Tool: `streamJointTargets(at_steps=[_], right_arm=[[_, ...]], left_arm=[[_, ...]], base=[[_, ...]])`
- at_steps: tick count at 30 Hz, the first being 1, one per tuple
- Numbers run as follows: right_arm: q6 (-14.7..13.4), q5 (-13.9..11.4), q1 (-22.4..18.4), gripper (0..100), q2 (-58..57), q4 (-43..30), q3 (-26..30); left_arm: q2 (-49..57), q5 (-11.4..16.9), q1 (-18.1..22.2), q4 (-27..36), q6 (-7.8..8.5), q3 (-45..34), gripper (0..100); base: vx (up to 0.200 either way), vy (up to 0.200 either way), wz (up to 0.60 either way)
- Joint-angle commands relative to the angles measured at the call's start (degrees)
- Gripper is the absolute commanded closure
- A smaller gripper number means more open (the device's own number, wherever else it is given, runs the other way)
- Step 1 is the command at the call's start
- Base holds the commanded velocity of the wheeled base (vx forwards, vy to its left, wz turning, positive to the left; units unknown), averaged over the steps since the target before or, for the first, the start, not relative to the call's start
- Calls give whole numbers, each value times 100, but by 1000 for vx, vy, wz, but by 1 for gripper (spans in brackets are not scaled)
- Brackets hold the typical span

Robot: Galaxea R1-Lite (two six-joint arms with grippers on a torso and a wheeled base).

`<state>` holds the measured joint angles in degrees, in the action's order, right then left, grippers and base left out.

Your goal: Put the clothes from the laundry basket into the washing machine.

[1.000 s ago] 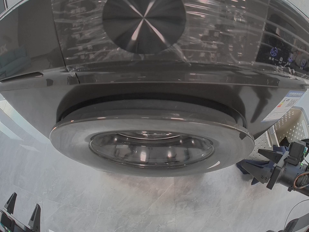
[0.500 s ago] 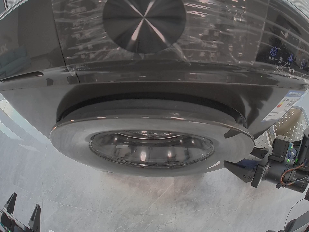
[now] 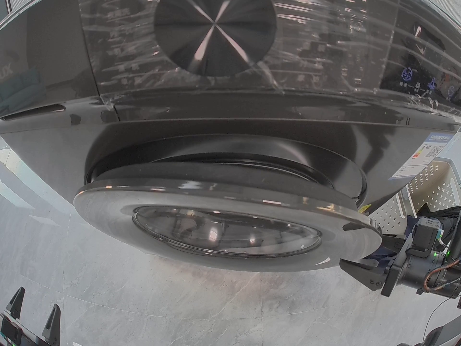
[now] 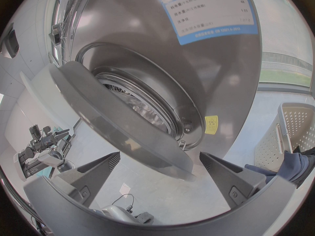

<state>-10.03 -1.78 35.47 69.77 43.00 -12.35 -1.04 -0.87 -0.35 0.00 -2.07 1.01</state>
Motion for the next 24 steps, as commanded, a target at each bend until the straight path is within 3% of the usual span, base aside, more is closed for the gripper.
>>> streamJointTargets(at_steps=[1,9,14,18,24], right_arm=[[10,2,21,0,283,25,-242],[-25,-15,390,0,327,16,66],[-34,-24,408,0,-68,7,277],[-7,-15,355,0,28,16,136],[-25,-7,425,0,573,25,-163]], left_arm=[[60,-1,0,0,-4,-92,0],[60,-1,0,0,-4,-92,0],[60,-1,0,0,-4,-92,0],[60,-1,0,0,5,-92,0],[60,-1,0,0,-4,-92,0]], base=[[0,0,0],[0,0,0],[0,0,0],[0,0,0],[-200,0,0]])
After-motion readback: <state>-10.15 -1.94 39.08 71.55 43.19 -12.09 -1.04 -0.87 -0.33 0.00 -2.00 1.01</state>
